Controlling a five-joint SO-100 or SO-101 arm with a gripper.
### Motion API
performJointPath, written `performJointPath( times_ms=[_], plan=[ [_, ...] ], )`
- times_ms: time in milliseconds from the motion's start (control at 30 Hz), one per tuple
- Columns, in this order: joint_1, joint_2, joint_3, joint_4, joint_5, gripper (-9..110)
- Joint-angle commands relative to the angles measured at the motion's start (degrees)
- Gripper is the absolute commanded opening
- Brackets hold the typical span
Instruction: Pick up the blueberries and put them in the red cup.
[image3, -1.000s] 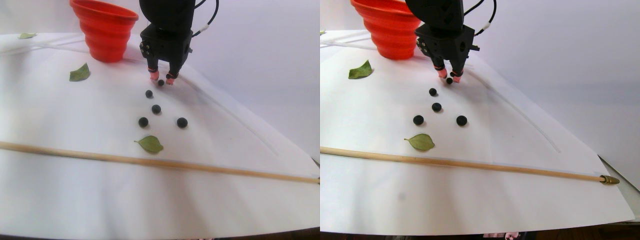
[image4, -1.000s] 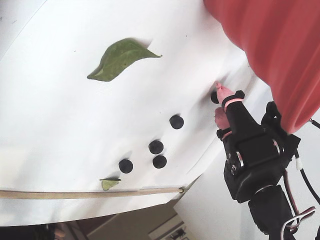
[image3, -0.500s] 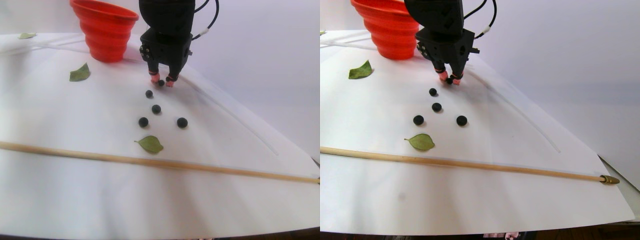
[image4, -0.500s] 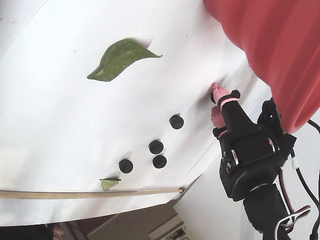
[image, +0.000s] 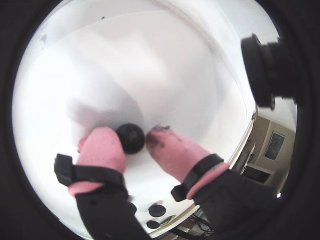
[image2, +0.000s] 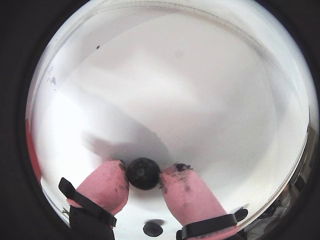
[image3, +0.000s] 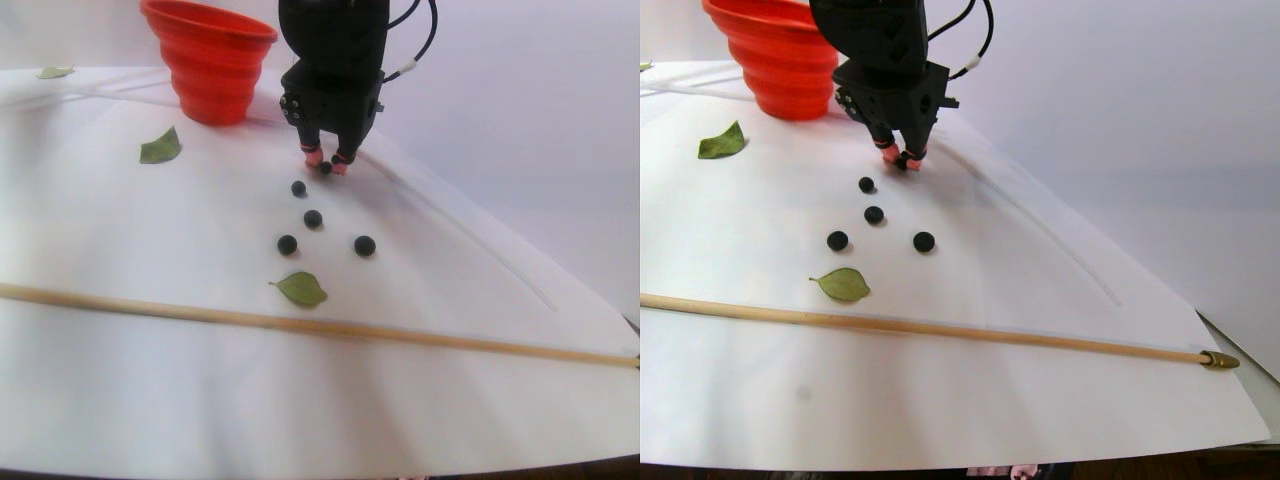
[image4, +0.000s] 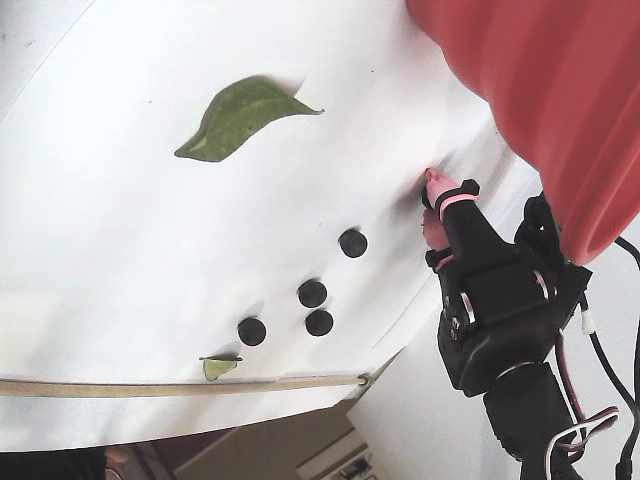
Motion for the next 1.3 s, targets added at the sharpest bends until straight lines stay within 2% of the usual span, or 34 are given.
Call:
performJointPath(
  times_ms=[0,1267],
  plan=[
    [2.2,0.2,-1.4,-0.5,-0.9,12],
    [-2.5,20.0,3.0,14.4,-5.5,10]
  ],
)
